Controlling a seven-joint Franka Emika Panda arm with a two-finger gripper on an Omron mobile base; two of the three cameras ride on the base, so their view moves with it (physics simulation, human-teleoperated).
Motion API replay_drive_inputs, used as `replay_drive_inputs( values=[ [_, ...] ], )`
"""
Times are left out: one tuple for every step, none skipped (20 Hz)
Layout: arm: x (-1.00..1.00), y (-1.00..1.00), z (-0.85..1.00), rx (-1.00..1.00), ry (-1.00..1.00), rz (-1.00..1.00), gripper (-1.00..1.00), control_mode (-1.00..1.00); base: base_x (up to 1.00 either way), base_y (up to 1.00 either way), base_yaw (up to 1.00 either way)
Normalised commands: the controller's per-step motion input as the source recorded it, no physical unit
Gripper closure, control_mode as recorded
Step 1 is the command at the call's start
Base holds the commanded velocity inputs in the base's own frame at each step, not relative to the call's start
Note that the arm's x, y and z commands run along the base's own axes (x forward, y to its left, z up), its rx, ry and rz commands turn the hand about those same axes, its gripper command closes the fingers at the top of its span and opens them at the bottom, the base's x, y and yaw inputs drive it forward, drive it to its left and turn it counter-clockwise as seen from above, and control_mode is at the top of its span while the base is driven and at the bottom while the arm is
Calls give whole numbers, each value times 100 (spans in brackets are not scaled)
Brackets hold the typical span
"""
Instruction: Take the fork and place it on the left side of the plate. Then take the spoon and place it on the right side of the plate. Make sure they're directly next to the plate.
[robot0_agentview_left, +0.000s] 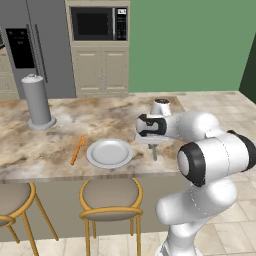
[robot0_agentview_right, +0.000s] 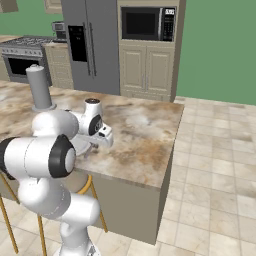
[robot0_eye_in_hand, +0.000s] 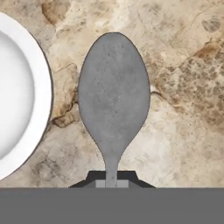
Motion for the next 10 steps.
replay_drive_inputs(
  values=[
    [21, 18, -52, 0, 0, -14, 100, -100, 0, 0, 0],
    [27, 15, -50, 0, 0, -15, 100, -100, 0, 0, 0],
    [30, 12, -46, 0, 0, -14, 100, -100, 0, 0, 0],
    [31, 9, -43, 0, 0, -13, 100, -100, 0, 0, 0],
    [33, 7, -35, 0, 0, -13, 100, -100, 0, 0, 0],
    [33, 6, -35, 0, 0, -11, 100, -100, 0, 0, 0],
    [32, 5, -29, 0, 0, -10, 100, -100, 0, 0, 0],
    [34, 8, -26, 0, 0, -11, 100, -100, 0, 0, 0],
    [39, 9, -25, 0, 0, -11, 100, -100, 0, 0, 0],
    [43, 11, -20, 0, 0, -11, 100, -100, 0, 0, 0]
  ],
)
